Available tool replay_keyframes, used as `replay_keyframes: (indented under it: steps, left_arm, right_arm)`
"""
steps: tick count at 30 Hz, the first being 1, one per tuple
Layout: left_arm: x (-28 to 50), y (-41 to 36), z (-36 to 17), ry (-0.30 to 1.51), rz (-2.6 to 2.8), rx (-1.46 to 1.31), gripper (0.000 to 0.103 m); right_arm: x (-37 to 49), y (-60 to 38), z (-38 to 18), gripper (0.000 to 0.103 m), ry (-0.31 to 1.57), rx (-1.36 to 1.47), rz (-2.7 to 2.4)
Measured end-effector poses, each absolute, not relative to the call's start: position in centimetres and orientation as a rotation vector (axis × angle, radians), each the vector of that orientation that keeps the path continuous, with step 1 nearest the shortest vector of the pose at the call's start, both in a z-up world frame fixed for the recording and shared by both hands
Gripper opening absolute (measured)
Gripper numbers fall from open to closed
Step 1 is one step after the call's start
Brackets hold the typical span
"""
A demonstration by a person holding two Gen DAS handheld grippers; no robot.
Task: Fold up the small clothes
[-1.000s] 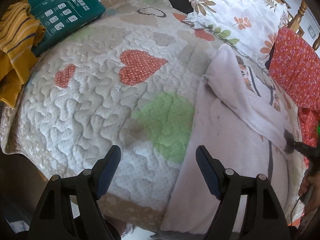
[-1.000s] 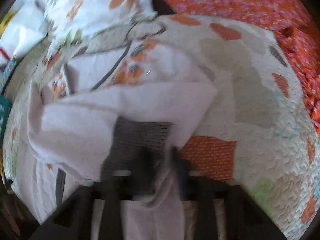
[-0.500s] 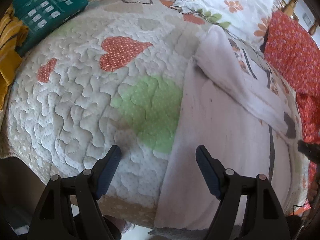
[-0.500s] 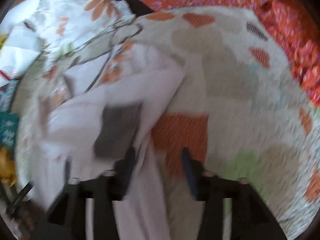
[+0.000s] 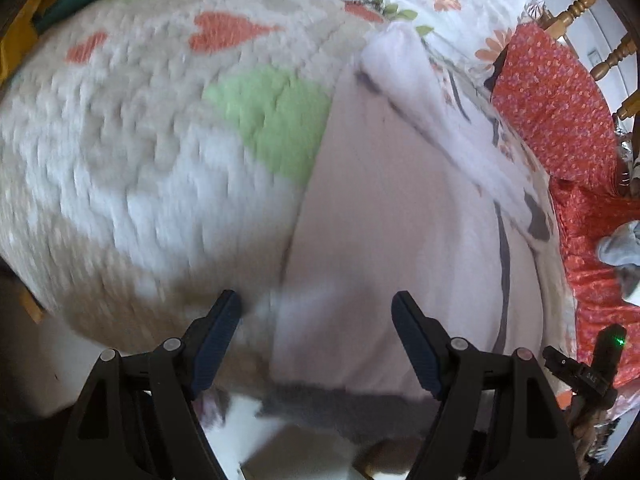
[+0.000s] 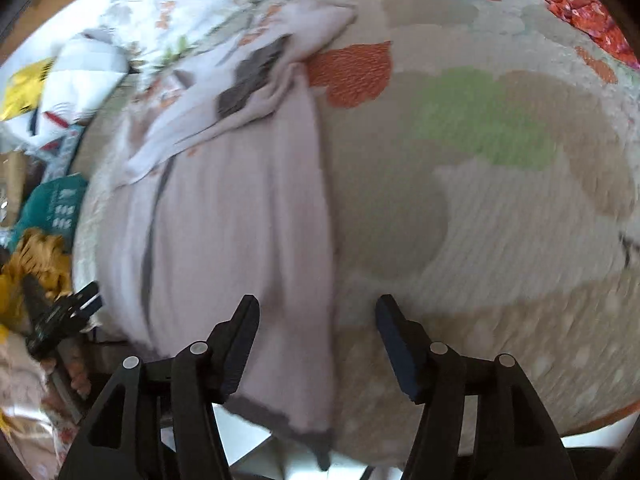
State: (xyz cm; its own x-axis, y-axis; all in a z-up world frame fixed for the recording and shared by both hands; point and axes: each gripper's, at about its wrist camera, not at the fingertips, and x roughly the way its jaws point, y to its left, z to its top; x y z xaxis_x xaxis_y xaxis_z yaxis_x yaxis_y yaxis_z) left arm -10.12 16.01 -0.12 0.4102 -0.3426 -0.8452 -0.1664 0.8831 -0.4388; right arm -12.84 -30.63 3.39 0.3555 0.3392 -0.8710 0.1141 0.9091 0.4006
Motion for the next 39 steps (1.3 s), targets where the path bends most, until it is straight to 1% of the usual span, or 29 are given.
replay_keyframes:
  steps: [7,13,15,17,18,19,27,28,29,30,31,32,35,39]
  left_arm:
    - [-13.5,13.2,-4.3,1.290,-0.167,-0.587,0.076]
    - [-14.1,12.6,-4.1,1.270,-0.181,-0.578,0.076]
    - [-14.0,12.8,-4.1,1.275,-0.169,-0.573,0.069]
    - [-14.2,13.0,-4.0,1.278,-0.161,-0.579,0.055]
    - [-14.3,13.0,-4.0,1.276,-0.167,-0.590,0.051]
    - [-14.4,13.1,-3.9,1.272,-0.168,-0.598,0.049]
    - [-14.3,13.5,-4.2,1.270,-0.167,-0.630,0.049]
    - [-14.3,13.4,-4.2,1.274,-0.164,-0.623,0.047]
    - [-14.2,13.2,-4.2,1.280,-0.158,-0.615,0.038]
    - [-14.2,13.2,-4.2,1.289,-0.150,-0.602,0.032]
    - [-14.2,13.2,-4.1,1.296,-0.141,-0.592,0.019]
    - [-14.2,13.3,-3.7,1.296,-0.147,-0.604,0.011]
    - [-14.6,13.6,-2.3,1.266,-0.140,-0.608,0.010]
    - [-17.1,14.1,0.2,1.218,-0.182,-0.634,0.009]
  right_arm:
    - [-15.7,-29.4,1.3,0.066,1.154,0.657,0.299]
    - [-16.2,-28.8,0.2,0.066,1.143,0.774,0.347]
    - [-16.5,-28.7,0.1,0.066,1.141,0.778,0.346]
    - [-16.9,-28.4,0.0,0.066,1.144,0.764,0.343]
    - [-17.3,-28.4,0.1,0.066,1.148,0.755,0.342]
    - [-17.6,-28.3,0.0,0.066,1.154,0.744,0.343]
    - [-18.8,-24.9,-2.1,0.066,1.245,0.664,0.359]
    - [-18.9,-24.6,-2.2,0.063,1.244,0.638,0.343]
    - [-18.9,-24.1,-2.2,0.055,1.238,0.601,0.316]
    - [-19.0,-23.9,-2.0,0.048,1.235,0.574,0.289]
    - [-19.1,-23.6,-1.9,0.030,1.230,0.541,0.251]
    - [-19.2,-23.5,-1.7,0.011,1.225,0.523,0.224]
    - [-19.6,-24.6,-1.2,0.011,1.192,0.614,0.239]
    - [-21.0,-25.5,0.1,0.010,1.154,0.711,0.316]
